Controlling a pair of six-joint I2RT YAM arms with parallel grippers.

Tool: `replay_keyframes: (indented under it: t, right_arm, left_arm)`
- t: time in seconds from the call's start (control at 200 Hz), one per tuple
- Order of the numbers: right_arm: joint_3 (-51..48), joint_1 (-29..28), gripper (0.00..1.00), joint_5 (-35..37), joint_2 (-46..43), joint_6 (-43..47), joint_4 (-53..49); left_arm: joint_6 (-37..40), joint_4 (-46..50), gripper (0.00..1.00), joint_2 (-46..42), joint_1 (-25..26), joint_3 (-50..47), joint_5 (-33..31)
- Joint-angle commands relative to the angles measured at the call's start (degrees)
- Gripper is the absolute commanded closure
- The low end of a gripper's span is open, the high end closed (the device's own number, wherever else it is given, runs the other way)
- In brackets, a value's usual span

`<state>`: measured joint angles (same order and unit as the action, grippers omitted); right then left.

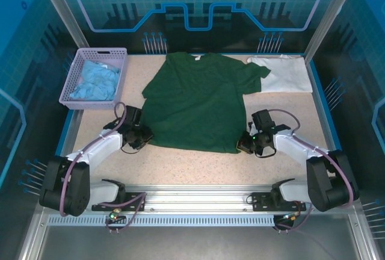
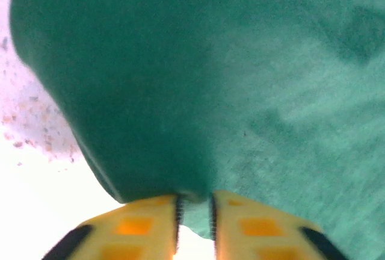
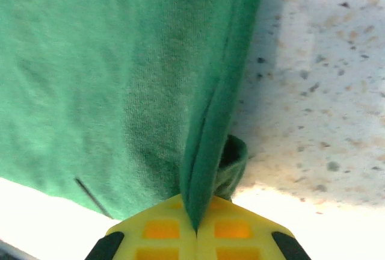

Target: Fold and stack the t-shirts

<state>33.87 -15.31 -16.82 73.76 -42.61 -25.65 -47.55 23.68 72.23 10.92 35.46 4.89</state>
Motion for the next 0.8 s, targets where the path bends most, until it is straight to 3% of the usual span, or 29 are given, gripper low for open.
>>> replay_keyframes:
  t: [0.0, 0.08, 0.245, 0.385, 0.495, 0.595, 0.795]
  right_arm:
    - [4.51, 0.71, 1.0, -6.07, -3.91, -1.45, -1.03]
    - [7.31, 1.64, 1.0, -10.16, -6.04, -3.41, -2.57]
    - [8.86, 1.71, 1.0, -15.88, -13.33, -12.78, -2.84]
    - [0.24, -1.21, 1.0, -14.92, -19.77, -24.32, 0.84]
    - [-4.31, -3.7, 0.95, -14.72, -21.21, -27.42, 2.09]
    - [-4.07, -9.01, 0.93, -10.74, -20.38, -26.45, 0.59]
    - [-2.64, -24.85, 0.92, -2.67, -14.73, -30.8, 3.78]
  left_arm:
    - [2.09, -0.7, 0.91, -0.61, -1.22, 1.92, 0.81]
    - [3.63, 2.74, 0.9, -2.1, -1.64, 5.18, 0.16]
    - [5.27, 8.95, 0.64, -7.09, -1.76, 11.71, -1.77]
    - [5.11, 7.98, 0.5, -6.45, -1.69, 15.19, -1.43]
    - [2.91, 3.25, 0.45, 1.83, -1.08, 18.52, 2.67]
    - [1.86, 0.42, 0.4, 12.94, 2.86, 25.26, 3.55]
    - [2.07, 1.82, 0.35, 37.9, 9.63, 45.97, 0.31]
